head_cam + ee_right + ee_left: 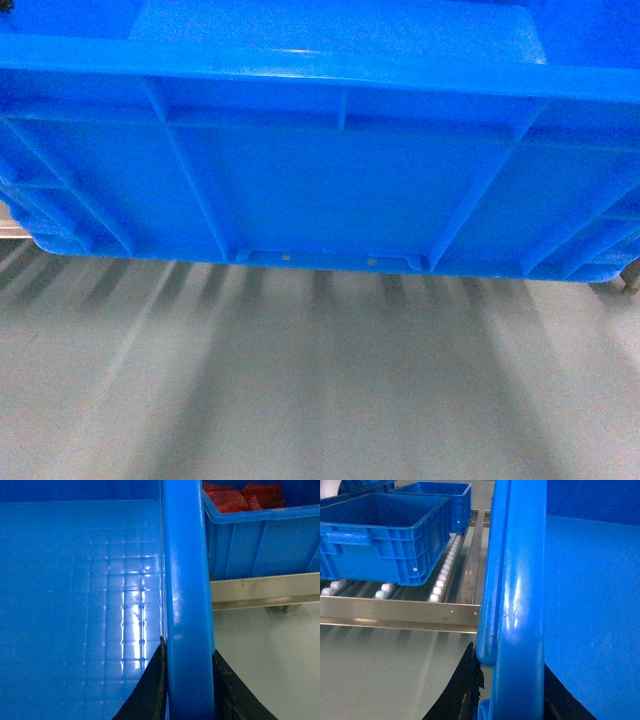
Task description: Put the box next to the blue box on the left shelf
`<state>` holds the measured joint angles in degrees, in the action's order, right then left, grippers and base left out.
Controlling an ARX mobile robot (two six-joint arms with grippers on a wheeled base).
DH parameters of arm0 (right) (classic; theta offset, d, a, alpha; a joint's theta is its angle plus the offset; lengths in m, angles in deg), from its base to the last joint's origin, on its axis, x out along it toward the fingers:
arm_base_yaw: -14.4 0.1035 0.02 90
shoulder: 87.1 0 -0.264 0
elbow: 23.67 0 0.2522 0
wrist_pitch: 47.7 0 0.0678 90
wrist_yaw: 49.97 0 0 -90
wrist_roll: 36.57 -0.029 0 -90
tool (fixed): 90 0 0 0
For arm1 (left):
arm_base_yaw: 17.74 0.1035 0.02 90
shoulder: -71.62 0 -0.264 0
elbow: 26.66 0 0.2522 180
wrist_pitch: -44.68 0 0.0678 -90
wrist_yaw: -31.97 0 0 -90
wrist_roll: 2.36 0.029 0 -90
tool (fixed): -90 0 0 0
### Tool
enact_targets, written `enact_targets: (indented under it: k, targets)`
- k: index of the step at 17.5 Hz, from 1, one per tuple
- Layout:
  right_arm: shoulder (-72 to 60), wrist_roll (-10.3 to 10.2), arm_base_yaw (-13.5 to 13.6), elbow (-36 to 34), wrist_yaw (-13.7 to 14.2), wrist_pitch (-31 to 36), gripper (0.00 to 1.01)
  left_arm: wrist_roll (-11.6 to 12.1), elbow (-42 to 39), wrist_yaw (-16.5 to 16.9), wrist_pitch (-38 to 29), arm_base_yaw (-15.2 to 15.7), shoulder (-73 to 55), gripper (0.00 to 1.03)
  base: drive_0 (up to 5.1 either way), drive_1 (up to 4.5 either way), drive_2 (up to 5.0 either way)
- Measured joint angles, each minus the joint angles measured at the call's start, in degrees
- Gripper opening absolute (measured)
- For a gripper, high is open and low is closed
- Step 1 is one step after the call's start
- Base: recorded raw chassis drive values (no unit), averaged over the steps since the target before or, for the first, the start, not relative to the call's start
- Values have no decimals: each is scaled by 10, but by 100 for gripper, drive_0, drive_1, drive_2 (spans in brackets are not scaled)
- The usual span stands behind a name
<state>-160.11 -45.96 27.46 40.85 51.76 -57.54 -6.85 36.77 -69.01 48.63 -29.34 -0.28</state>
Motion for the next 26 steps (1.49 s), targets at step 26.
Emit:
enact_targets:
  k: [26]
  targets:
    - [0, 0, 0, 0, 0, 5, 16, 0, 0, 1, -2, 0, 0, 16, 9, 391, -373]
